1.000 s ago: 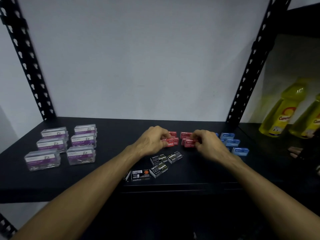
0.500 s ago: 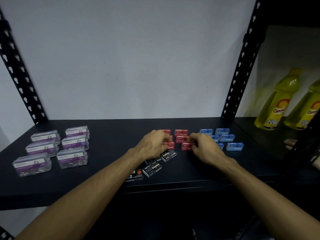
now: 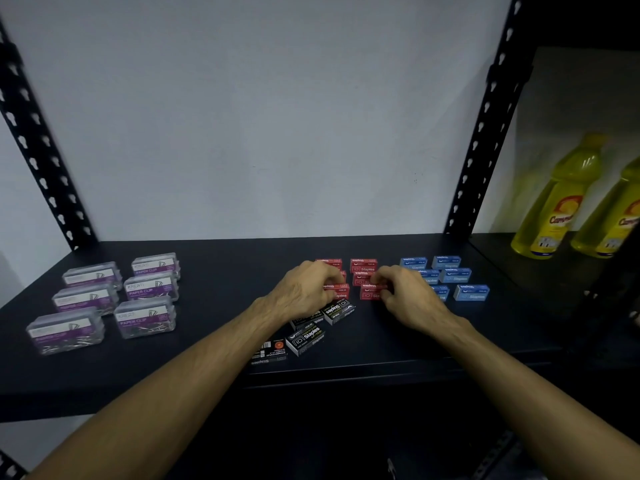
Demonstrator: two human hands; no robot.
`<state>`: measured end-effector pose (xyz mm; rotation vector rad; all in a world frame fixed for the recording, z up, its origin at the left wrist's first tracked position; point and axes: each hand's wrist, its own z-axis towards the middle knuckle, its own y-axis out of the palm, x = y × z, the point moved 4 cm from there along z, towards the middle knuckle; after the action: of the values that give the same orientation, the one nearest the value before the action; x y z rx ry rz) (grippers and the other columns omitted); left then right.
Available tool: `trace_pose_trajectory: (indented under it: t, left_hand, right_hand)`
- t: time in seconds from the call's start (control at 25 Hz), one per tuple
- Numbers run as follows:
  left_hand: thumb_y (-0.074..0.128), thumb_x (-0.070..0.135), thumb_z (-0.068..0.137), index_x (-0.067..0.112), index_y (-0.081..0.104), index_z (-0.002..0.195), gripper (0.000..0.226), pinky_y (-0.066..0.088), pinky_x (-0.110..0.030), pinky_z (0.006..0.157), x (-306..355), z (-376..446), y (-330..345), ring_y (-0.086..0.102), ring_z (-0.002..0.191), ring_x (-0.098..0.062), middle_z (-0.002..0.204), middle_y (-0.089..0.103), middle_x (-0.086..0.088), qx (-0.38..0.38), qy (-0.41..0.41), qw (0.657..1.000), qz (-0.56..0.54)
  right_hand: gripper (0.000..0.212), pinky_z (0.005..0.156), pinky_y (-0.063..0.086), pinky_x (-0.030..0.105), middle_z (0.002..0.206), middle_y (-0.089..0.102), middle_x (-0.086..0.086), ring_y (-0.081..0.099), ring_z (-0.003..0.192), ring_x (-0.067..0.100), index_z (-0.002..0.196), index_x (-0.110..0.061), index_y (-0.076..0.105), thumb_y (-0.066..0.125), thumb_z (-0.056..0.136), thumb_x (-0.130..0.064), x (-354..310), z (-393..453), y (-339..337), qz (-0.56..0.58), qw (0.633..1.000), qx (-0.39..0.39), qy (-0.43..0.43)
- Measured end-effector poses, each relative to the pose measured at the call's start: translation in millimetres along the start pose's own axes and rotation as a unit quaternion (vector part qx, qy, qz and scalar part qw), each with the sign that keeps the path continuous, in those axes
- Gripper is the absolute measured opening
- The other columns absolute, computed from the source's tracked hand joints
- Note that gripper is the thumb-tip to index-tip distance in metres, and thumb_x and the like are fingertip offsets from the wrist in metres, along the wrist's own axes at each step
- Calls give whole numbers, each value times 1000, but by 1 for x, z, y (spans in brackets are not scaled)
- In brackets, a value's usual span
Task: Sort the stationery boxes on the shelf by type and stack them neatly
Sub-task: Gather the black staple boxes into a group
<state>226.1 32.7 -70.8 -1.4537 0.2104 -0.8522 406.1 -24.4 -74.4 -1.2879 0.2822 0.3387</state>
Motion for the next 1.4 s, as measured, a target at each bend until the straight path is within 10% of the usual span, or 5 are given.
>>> trace_pose_trajectory:
  t: [0.28,0.84,1.4]
  left_hand:
    - [69,31,89,25,66,119,31,51,-30,81,-7,-15,-27,59,85,-6,103,69,6,43,4,999,-20]
    - [70,40,87,21,70,111,30,38,-13,64,-26,-52,-21,58,74,4,83,62,15,-73,-17,997,-33]
    - [76,25,83,24,64,104,24,39,-13,62,-24,-50,-25,59,75,0,86,63,13,-101,-5,993,-60]
  right_hand:
    - [24,77,53,31,105,57,1,60,91,18,115,-15,65,58,92,-10,-11,-10,-13,-42,997,59,-19]
    - [46,72,35,24,98,41,-6,46,93,11,139,-25,54,49,94,-18,-61,-16,24,-90,980,-84,-157]
    - [31,84,48,31,108,44,-9,44,101,9,109,-28,57,70,81,-30,-54,-26,6,-57,985,-108,-125]
